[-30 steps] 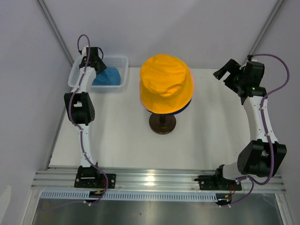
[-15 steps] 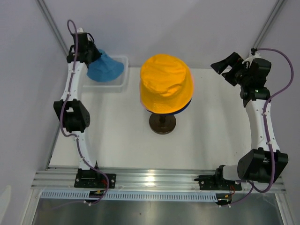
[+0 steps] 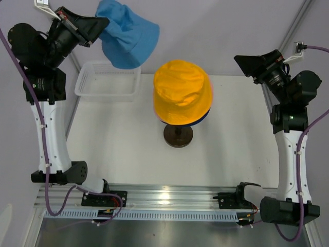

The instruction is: Stack the hats

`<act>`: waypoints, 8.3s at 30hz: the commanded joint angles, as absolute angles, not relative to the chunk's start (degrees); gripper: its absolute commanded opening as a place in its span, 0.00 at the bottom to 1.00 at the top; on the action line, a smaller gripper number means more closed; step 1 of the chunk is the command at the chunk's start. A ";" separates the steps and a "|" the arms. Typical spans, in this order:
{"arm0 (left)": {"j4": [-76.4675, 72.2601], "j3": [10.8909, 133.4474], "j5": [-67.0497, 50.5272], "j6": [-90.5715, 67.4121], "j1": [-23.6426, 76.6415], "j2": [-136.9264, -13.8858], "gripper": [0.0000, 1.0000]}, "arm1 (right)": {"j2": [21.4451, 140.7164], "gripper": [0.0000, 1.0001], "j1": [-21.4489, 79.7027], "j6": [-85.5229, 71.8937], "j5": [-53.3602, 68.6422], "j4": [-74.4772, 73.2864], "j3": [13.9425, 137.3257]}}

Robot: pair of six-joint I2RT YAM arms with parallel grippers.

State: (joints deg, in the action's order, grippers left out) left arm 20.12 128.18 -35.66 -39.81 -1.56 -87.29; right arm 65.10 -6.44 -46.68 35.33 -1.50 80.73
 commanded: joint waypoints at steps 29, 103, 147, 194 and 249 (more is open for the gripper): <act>18.90 123.57 -30.59 -33.14 30.67 -83.14 0.01 | 56.96 1.00 12.39 -75.05 31.21 20.65 68.99; 16.44 81.69 3.43 -43.01 28.92 -54.16 0.98 | 60.74 0.21 19.86 -46.49 18.02 6.76 69.27; -17.58 59.77 -9.75 -68.91 28.56 -58.71 0.01 | 54.32 0.51 19.69 -50.36 9.41 7.03 61.52; -12.20 43.78 -7.82 -60.04 28.56 -52.49 0.01 | 54.76 0.00 13.62 -49.05 17.13 -7.21 61.79; -1.68 51.85 -9.31 -29.70 29.62 -56.69 0.29 | 60.38 0.31 7.56 -31.28 29.71 -7.73 61.68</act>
